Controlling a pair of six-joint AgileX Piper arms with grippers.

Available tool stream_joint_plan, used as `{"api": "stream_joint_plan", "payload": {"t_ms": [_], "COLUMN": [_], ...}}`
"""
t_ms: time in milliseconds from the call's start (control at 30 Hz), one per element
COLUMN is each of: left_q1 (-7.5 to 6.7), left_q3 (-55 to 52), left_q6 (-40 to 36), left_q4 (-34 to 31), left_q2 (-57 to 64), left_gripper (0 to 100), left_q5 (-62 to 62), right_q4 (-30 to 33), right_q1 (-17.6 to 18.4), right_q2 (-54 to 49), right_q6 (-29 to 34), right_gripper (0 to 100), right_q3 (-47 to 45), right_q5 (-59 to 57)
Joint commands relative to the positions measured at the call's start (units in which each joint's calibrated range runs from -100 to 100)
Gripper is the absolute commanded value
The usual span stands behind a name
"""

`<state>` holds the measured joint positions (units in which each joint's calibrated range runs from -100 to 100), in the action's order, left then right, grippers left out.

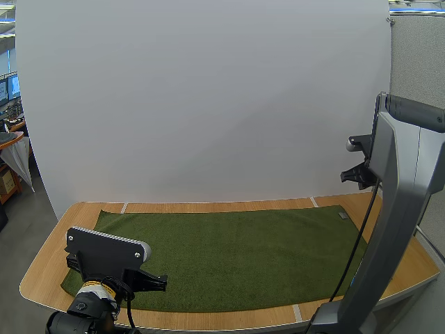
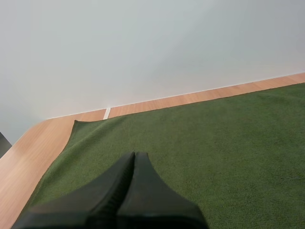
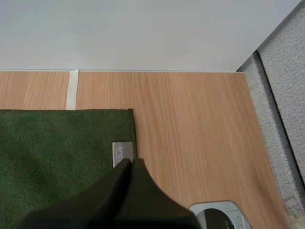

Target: Fold the towel

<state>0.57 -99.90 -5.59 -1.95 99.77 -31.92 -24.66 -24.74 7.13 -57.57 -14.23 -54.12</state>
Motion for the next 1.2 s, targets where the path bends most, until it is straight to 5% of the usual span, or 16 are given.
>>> {"api": "stream_joint_plan", "payload": {"t_ms": [0, 67, 167, 600, 833, 1167], "left_q1": [-0.16, -0.16, -0.16, -0.16, -0.16, -0.16], "left_q3": [-0.10, -0.10, -0.10, -0.10, -0.10, -0.10], "left_q6": [-0.32, -0.32, -0.32, -0.32, -0.32, -0.32], "left_q4": [-0.08, -0.08, -0.08, -0.08, -0.08, -0.08], "left_q2": [0.23, 0.23, 0.23, 0.23, 0.23, 0.23], "left_gripper": [0, 0, 0, 0, 0, 0], "left_q5": [0.47, 0.47, 0.47, 0.47, 0.47, 0.47], "right_q4": [-0.41, -0.39, -0.82, -2.08, -6.42, -13.22], "right_q1": [-0.17, -0.17, -0.17, -0.17, -0.47, -3.66], "right_q2": [0.54, 0.81, 0.80, 0.80, 1.22, 14.25], "right_q6": [-0.99, -0.99, -0.76, -0.97, -10.14, -10.64], "right_gripper": [25, 49, 99, 100, 100, 100], "right_q3": [0.67, 0.67, 0.67, 0.67, 0.96, 16.57], "right_q5": [-2.32, -3.94, -4.34, -2.41, -0.08, -28.28]}}
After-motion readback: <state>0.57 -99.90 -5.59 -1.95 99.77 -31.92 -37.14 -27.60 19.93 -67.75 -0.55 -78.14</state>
